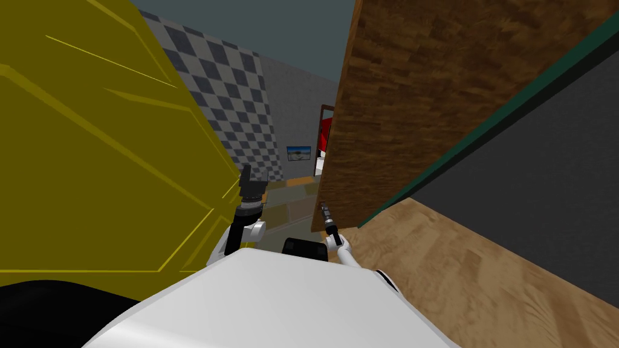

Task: Push the door open

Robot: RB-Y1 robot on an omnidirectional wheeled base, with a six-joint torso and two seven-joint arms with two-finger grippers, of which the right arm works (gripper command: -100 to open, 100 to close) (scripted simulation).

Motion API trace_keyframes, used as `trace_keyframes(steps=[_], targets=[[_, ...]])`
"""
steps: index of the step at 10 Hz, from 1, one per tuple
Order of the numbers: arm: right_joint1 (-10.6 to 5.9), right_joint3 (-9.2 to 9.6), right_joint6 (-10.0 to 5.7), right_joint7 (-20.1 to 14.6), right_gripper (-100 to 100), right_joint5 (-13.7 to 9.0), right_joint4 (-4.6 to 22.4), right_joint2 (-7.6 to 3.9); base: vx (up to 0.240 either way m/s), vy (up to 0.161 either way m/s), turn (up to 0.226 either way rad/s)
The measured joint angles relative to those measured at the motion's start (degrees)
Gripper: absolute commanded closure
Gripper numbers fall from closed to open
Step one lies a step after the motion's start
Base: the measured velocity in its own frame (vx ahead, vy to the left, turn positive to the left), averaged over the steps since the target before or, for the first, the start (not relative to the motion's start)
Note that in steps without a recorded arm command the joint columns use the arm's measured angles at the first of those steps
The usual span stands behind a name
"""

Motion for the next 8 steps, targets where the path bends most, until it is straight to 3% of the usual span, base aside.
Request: trace_keyframes(steps=[1,2,3,4,6,7,8], targets=[[-1.09,-0.6,-0.86,0.09,100,-0.28,1.78,0.01,0.19,0.091,-0.043],[-1.15,-1.11,-1.15,0.24,100,-0.49,1.79,-0.11,0.182,0.108,-0.04],[0.5,-1.49,0.24,0.6,100,-0.58,-1.35,-0.43,0.131,0.074,-0.035],[-1.04,-2.06,-0.3,0.71,100,-0.87,0.75,-0.36,0.146,0.071,-0.041],[-1.19,-3.67,-1.29,0.99,100,-1.57,1.92,-0.92,0.161,0.091,-0.116],[-0.56,-4.48,-0.77,1.23,-100,-1.9,0.54,-1.48,-0.068,0.037,-0.067],[-0.51,-4.57,-0.43,1.24,-100,-1.99,0.17,-1.47,-0.19,0.005,-0.014]])
